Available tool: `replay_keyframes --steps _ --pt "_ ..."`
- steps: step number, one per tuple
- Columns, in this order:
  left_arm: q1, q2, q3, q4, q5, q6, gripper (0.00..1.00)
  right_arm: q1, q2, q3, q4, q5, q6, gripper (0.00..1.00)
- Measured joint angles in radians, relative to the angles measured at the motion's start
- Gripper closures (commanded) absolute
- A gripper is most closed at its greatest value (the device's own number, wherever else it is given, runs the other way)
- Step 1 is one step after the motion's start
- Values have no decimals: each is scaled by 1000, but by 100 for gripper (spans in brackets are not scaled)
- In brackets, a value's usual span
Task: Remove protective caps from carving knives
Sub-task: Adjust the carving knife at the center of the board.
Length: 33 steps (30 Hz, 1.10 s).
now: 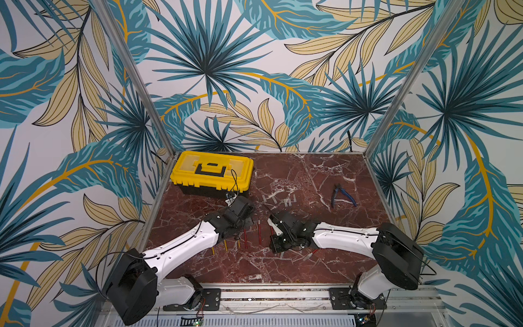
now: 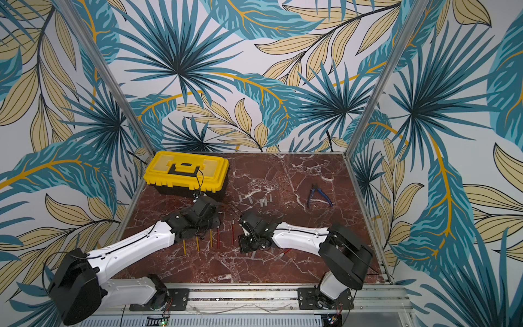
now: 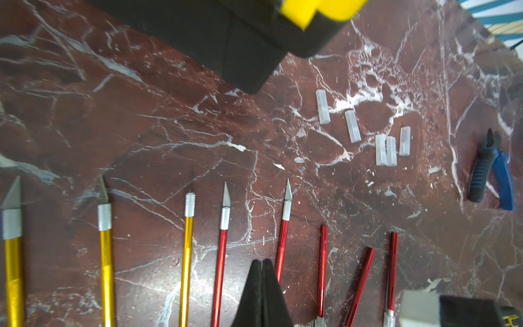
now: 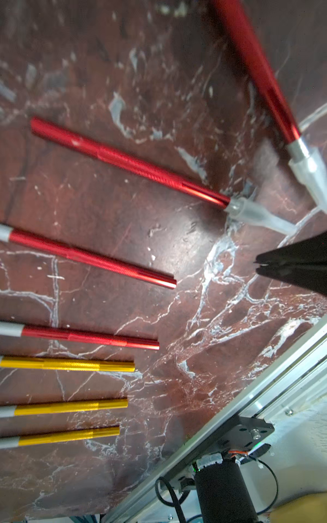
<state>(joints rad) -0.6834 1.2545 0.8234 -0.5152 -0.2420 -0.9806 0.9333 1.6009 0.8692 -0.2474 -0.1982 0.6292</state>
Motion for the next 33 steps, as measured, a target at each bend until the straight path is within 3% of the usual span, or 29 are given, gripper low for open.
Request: replay_keyframes --steps 15,24,33 --pt "20 -43 -31 -2 -22 -11 93 23 43 -55 31 52 33 100" --pt "21 140 21 21 36 14 94 10 2 -93 30 101 33 100" --pt "20 336 166 122 131 42 94 -13 -51 -145 30 121 34 100"
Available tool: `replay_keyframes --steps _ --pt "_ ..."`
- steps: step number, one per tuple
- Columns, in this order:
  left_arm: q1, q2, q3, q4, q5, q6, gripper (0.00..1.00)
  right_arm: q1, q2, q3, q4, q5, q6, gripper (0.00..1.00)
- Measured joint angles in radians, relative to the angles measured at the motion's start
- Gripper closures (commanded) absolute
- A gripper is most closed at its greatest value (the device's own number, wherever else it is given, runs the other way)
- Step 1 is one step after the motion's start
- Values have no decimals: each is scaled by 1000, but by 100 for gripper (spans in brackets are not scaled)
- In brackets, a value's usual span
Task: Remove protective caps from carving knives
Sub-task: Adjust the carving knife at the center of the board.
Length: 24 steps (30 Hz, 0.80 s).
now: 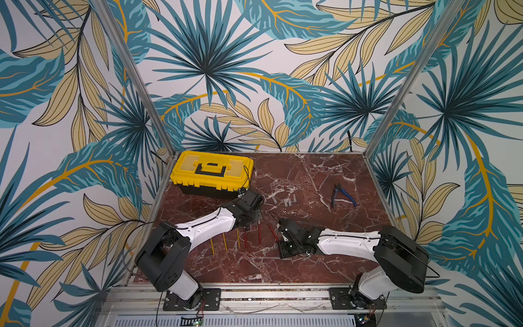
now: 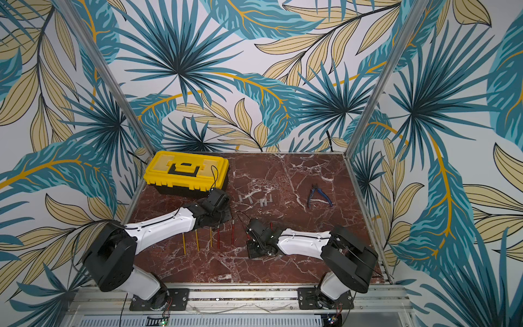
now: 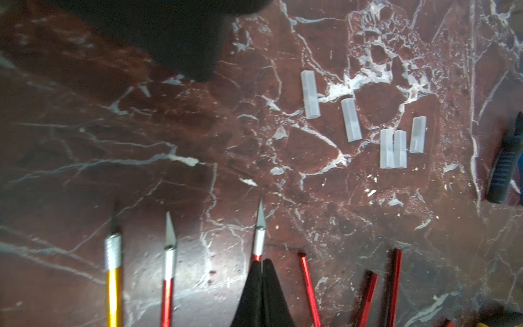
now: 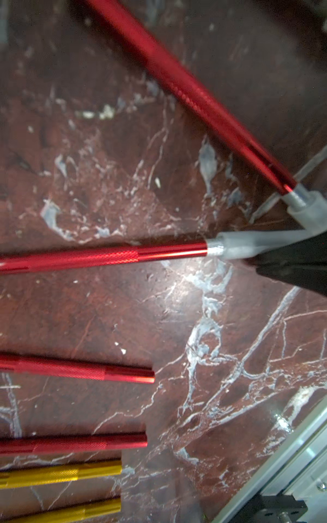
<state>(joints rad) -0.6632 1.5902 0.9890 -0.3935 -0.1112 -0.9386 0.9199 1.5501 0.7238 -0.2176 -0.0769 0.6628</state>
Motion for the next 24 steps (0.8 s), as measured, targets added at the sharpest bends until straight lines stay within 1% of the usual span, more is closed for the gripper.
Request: replay_keyframes --steps 4,8,15,20,24 --pt "-15 87 66 31 24 14 95 -11 -9 -10 4 2 0 100" --pt "-44 145 101 41 35 23 96 -29 -27 -31 11 1 0 100" --pt "-73 204 112 55 77 26 96 -76 -56 -63 23 -14 -1 100" --pt "-85 243 134 62 105 29 96 -100 -59 -75 43 -49 0 100" --pt "-94 265 151 71 120 32 96 -141 -60 -87 71 -75 -1 100"
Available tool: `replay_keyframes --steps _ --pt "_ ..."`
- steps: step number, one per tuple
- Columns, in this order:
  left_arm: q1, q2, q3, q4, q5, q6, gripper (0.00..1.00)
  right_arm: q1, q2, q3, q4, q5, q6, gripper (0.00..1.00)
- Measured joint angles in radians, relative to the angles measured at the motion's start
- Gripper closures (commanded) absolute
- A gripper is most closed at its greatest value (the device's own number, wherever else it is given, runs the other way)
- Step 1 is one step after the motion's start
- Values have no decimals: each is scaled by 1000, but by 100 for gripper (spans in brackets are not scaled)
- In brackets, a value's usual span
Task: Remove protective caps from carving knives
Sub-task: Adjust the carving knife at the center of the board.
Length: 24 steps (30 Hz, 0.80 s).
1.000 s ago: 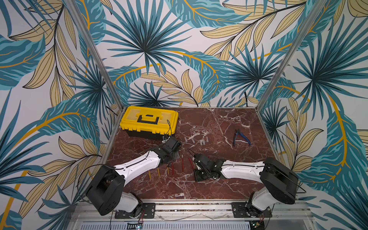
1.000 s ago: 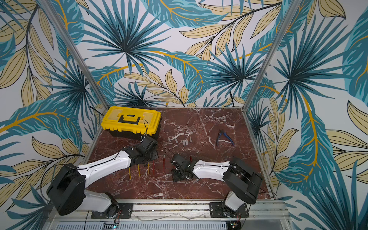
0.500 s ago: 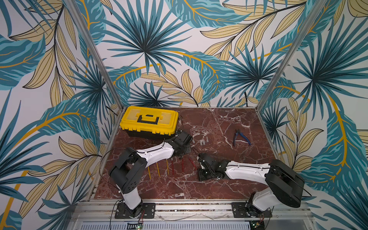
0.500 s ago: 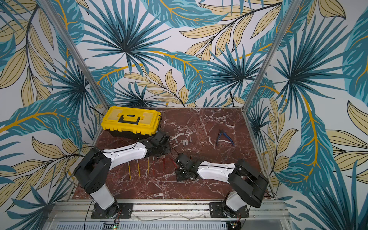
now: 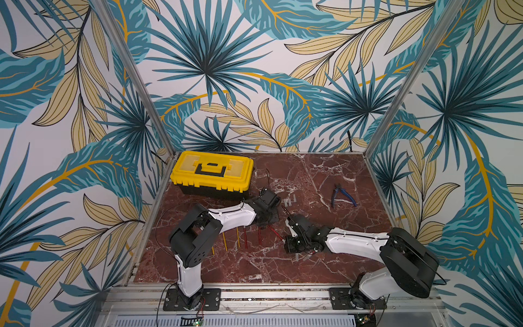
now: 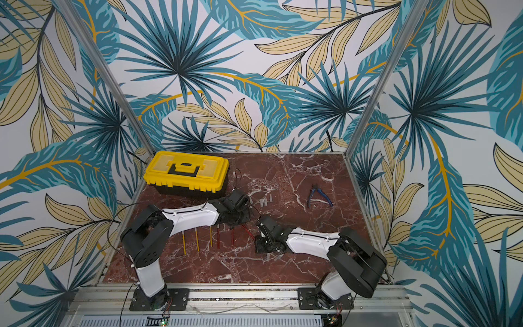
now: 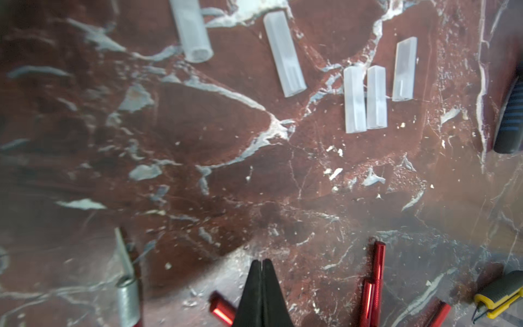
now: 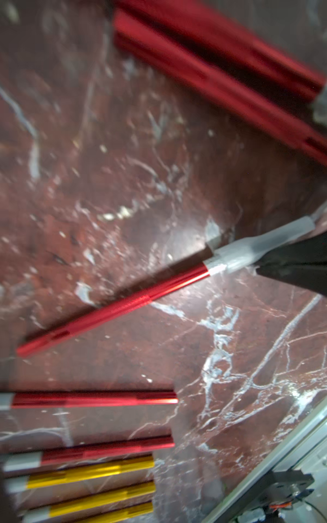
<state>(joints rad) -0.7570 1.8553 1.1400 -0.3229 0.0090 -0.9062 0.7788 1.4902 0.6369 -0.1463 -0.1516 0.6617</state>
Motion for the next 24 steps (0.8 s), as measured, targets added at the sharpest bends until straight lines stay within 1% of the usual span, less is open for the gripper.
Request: replay_keyframes --steps 12,24 --pt "-9 24 -13 6 22 -7 97 -66 4 -5 18 -34 -7 100" --pt "-33 -32 -98 34 25 -37 97 -101 40 21 37 -66 -20 100"
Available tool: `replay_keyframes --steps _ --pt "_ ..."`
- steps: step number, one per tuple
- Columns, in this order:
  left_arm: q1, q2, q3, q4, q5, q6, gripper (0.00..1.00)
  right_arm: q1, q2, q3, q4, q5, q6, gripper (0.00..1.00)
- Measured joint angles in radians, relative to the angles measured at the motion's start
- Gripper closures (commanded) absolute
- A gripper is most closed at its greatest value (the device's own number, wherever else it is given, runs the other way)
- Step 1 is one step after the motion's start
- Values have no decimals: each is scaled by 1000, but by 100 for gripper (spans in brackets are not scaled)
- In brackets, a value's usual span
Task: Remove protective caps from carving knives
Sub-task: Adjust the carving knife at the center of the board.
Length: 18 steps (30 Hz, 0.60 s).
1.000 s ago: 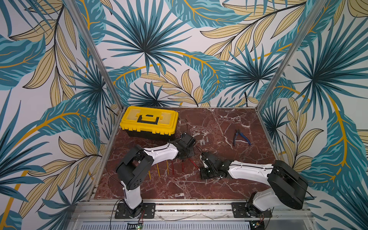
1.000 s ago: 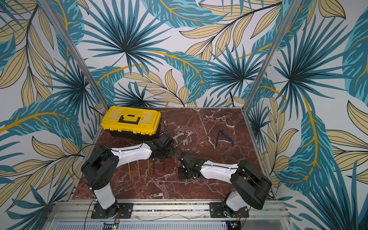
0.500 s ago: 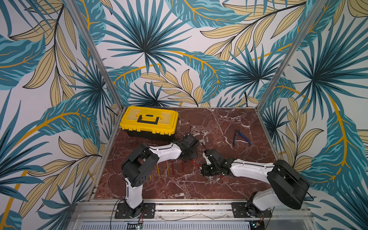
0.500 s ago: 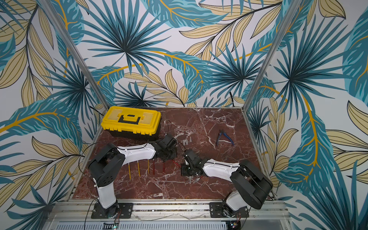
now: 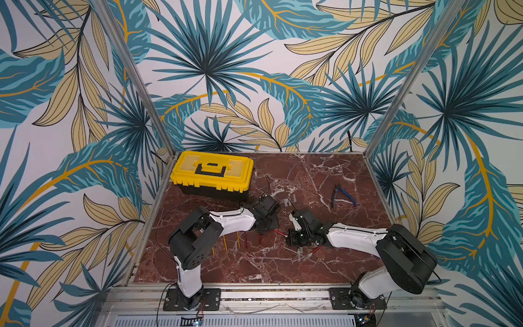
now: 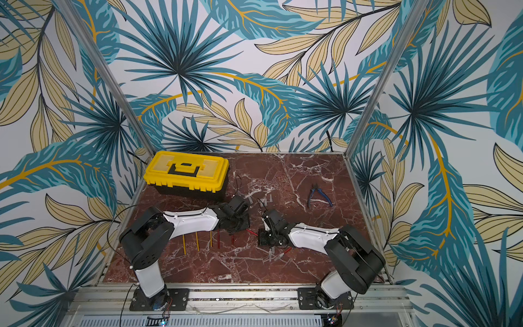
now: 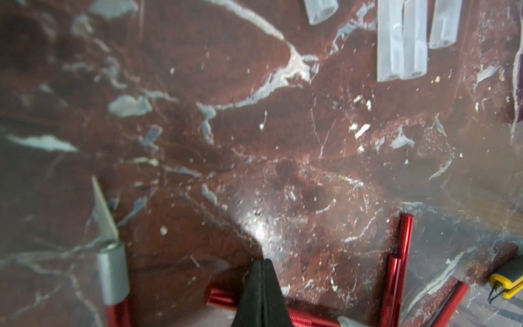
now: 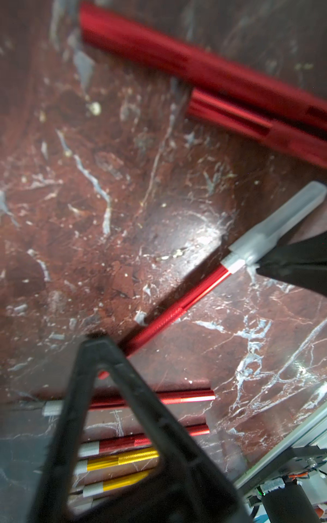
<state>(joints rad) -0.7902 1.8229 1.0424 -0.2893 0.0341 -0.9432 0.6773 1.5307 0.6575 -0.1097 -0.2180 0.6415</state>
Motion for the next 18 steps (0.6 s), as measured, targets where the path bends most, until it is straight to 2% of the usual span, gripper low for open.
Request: replay_keyframes --steps 18 --pt "-74 -76 -110 40 0 -77 97 -18 90 78 26 -25 -28 100"
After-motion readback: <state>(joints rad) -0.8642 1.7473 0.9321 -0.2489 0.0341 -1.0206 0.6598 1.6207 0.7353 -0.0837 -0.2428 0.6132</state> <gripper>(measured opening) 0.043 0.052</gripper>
